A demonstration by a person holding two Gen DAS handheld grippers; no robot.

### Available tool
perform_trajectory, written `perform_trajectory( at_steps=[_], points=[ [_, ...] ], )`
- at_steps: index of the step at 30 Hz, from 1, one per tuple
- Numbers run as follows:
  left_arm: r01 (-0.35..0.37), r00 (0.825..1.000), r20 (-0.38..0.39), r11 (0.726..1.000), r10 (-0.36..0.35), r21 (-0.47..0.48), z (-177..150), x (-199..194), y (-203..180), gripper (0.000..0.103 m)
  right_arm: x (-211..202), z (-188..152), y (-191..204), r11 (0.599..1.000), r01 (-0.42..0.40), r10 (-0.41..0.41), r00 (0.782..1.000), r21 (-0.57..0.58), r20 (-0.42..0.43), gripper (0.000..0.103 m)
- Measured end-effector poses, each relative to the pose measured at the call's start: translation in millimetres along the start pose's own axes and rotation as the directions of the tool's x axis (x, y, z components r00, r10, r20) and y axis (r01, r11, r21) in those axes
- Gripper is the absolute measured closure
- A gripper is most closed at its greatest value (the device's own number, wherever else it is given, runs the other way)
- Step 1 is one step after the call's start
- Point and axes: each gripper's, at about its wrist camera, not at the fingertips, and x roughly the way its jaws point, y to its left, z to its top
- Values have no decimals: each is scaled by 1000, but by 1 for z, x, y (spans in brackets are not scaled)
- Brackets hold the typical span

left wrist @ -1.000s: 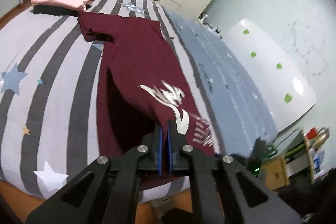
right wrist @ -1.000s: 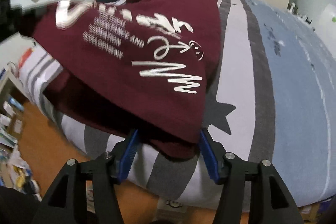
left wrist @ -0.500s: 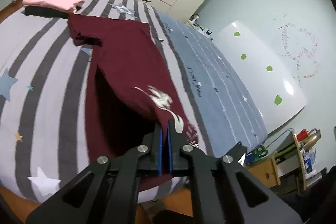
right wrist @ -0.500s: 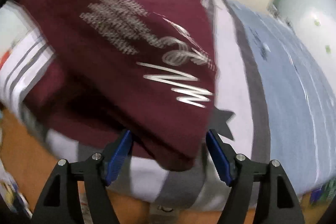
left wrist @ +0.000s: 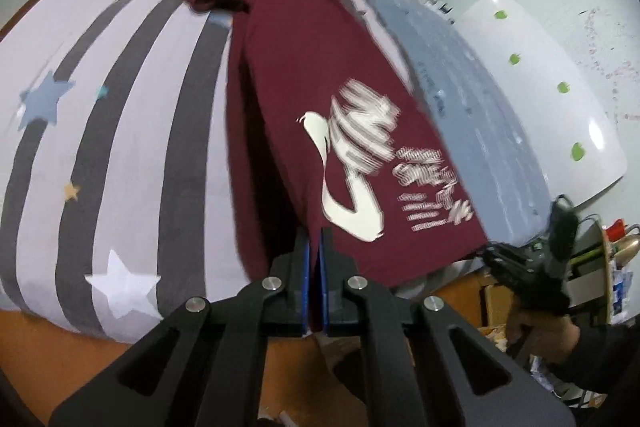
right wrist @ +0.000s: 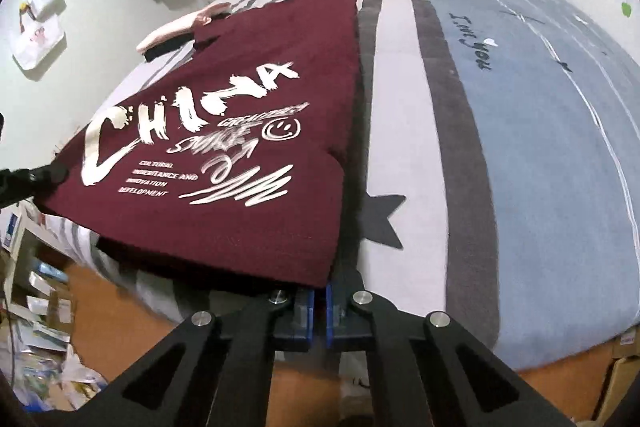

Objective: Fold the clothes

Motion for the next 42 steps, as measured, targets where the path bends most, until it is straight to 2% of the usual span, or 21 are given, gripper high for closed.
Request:
perform_trajectory(
  at_steps=[4, 7, 11, 14, 16, 18, 22, 26, 29, 34, 37, 42],
  points=[
    [-90, 991, -101, 996, 90, 0, -25, 49, 16, 100, 19, -9, -7, 1000, 15, -15, 998, -2, -66, 101],
    [-109, 988, -110, 994, 110, 7, -32, 61, 19, 100, 37, -12, -9, 1000, 26, -25, 995, 0, -99, 101],
    [-105, 988, -111, 994, 103, -11, -35, 52, 18, 99, 40, -12, -14, 1000, 5, -4, 993, 12, -115, 101],
    [-103, 986, -133, 995, 100, -14, -40, 40, 19, 91, 38, -11, -15, 1000, -5, 4, 992, -10, -127, 100],
    [-130, 980, -156, 991, 126, -16, -43, 30, 23, 89, 35, -9, -15, 1000, -11, 7, 988, -23, -154, 98],
    [-162, 977, -142, 987, 159, -8, -43, 19, 26, 89, 30, -13, -16, 999, -11, 3, 983, -43, -182, 97],
    [-186, 982, -30, 982, 186, -17, -16, -7, 24, 89, 5, -20, -17, 996, -19, 1, 978, -83, -207, 97],
    [-187, 981, 56, 982, 187, -19, 34, -1, 20, 89, -20, 0, -20, 995, -20, 2, 984, -98, -179, 97],
    [-183, 978, 100, 983, 184, -19, 78, 27, 14, 89, -19, 36, -16, 995, -16, 3, 992, -97, -127, 97],
    [-227, 965, 133, 974, 226, -9, 140, 68, 8, 89, 2, 103, -18, 998, -19, 17, 999, -59, -27, 97],
    [-264, 957, 128, 965, 261, 3, 164, 92, 4, 89, 29, 146, -21, 999, -39, 39, 999, -24, 5, 97],
    [-269, 952, 156, 963, 264, 7, 204, 122, 8, 89, 72, 204, -28, 997, -76, 76, 997, -32, 29, 97]
  ],
)
